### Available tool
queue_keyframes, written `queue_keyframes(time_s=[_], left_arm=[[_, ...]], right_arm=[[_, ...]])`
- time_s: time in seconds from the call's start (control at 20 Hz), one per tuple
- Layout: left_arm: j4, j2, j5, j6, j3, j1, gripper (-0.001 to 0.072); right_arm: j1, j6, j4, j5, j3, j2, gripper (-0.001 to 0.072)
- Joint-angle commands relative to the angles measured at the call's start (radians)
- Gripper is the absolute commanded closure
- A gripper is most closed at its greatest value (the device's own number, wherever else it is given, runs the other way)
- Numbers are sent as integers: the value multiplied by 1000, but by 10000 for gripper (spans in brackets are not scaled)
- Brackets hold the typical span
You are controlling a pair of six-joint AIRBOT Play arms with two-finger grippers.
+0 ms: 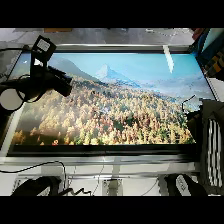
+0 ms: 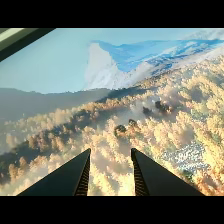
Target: Fold the clothes and pants, and hang the long-sleeved shirts on hangers.
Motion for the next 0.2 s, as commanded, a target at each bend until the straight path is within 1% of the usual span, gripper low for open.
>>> queue_keyframes(time_s=[0.0,0.05,0.15], left_arm=[[0,0,0,0,-1,1,427],[0,0,0,0,-1,1,427],[0,0,0,0,-1,1,427]], right_arm=[[227,-50,-211,36,-1,-22,699],[242,-50,-237,40,-1,-26,698],[242,-51,-206,39,-1,-26,698]])
